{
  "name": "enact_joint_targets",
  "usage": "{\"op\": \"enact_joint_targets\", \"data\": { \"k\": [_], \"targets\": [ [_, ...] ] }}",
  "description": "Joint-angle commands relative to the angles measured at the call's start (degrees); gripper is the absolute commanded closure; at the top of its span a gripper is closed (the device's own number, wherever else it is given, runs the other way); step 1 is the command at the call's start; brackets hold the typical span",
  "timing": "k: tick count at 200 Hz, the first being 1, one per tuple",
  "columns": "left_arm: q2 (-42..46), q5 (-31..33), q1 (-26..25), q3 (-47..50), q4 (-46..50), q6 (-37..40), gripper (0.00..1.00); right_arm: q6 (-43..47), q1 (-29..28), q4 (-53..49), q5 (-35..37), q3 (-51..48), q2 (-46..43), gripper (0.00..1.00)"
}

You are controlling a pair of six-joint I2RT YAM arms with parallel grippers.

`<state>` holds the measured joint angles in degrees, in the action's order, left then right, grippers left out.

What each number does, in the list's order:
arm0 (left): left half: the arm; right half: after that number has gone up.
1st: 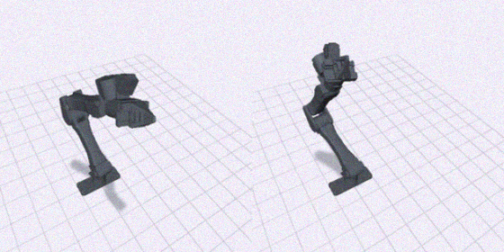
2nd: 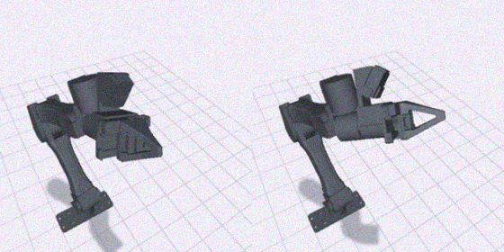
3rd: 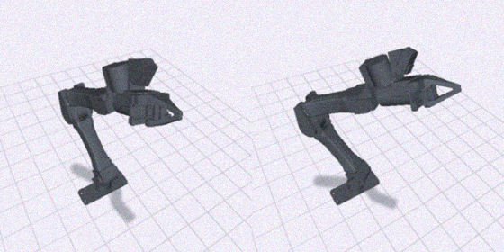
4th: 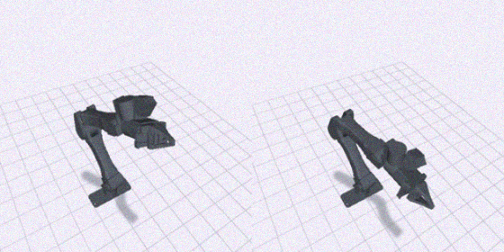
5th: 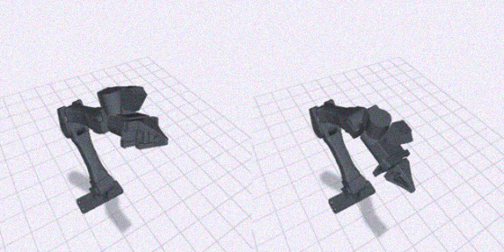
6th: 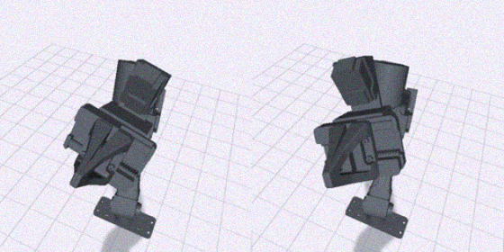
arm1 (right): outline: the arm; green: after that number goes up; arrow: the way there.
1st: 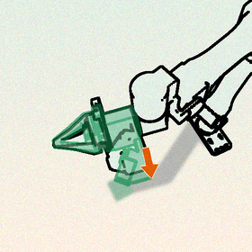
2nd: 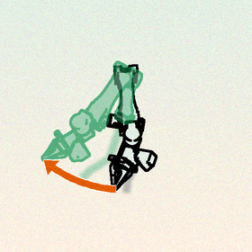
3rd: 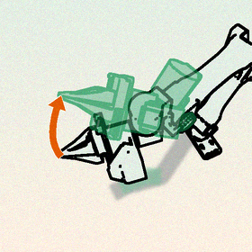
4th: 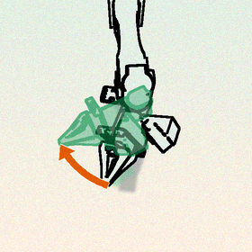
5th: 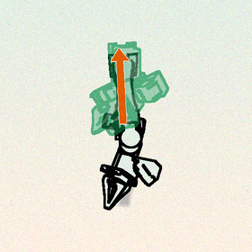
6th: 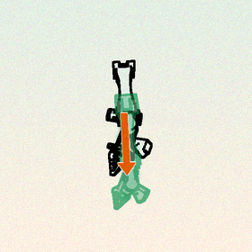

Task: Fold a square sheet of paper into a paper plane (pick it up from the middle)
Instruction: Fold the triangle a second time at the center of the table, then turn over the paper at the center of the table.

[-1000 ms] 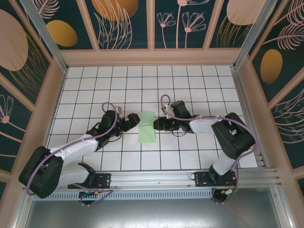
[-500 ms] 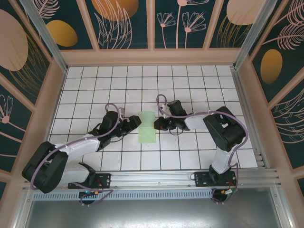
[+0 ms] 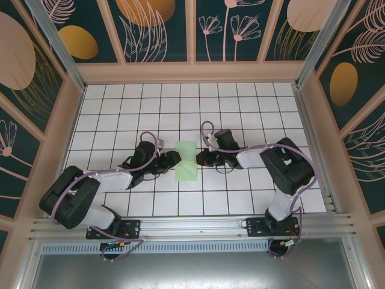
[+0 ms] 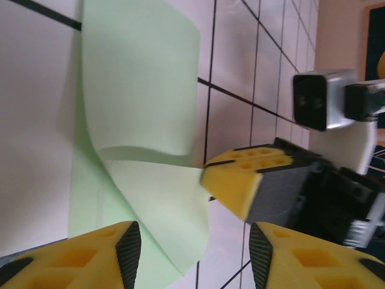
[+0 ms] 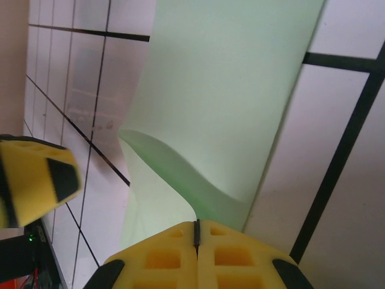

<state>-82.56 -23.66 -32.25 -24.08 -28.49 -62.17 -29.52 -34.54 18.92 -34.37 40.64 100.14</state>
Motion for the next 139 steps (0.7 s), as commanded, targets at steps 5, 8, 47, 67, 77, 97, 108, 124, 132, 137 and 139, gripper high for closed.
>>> {"op": "enact_joint_targets", "data": {
  "k": [5, 8, 47, 67, 77, 97, 108, 124, 132, 137, 139],
  "targets": [
    [-1.7, -1.3, 0.3, -1.9, -1.3, 2.2, 0.48, -1.2, 0.3, 3.2, 0.1, -1.2, -3.3, 0.94],
    [-1.9, -1.2, 0.2, -2.1, -1.3, 2.1, 0.48, -1.2, 0.3, 3.2, 0.2, -1.3, -3.4, 0.94],
    [-4.7, -2.0, 0.2, -3.3, -1.7, 3.0, 0.47, -1.4, 0.5, 2.7, 1.1, -1.7, -3.6, 0.94],
    [-5.8, -2.1, 0.3, -3.9, -1.8, 3.8, 0.46, -1.5, 0.6, 2.8, 1.3, -2.0, -3.7, 0.94],
    [-6.4, -2.3, 0.2, -4.2, -2.0, 4.3, 0.45, -1.6, 0.7, 2.8, 1.4, -2.1, -3.8, 0.94],
    [-7.9, -2.3, 0.3, -4.9, -1.6, 4.6, 0.44, -1.9, 1.0, 2.8, 1.4, -2.4, -3.9, 0.94],
    [-8.6, -2.8, 0.3, -5.0, -2.7, 4.5, 0.44, -1.9, 1.1, 2.9, 1.3, -2.6, -4.1, 0.94],
    [-9.7, -2.8, 0.3, -5.7, -2.8, 5.2, 0.44, -1.6, 1.1, 2.7, 1.2, -2.8, -4.3, 0.94],
    [-10.1, -2.8, 0.3, -6.2, -2.9, 5.7, 0.46, -1.6, 1.2, 2.6, 1.1, -2.8, -4.3, 0.94],
    [-10.2, -2.9, 0.3, -6.4, -2.9, 6.0, 0.48, -1.5, 1.2, 2.7, 1.1, -2.8, -4.3, 0.94],
    [-10.2, -2.9, 0.3, -6.5, -2.9, 6.1, 0.48, -1.5, 1.2, 2.6, 1.0, -2.8, -4.3, 0.94]
  ]
}}
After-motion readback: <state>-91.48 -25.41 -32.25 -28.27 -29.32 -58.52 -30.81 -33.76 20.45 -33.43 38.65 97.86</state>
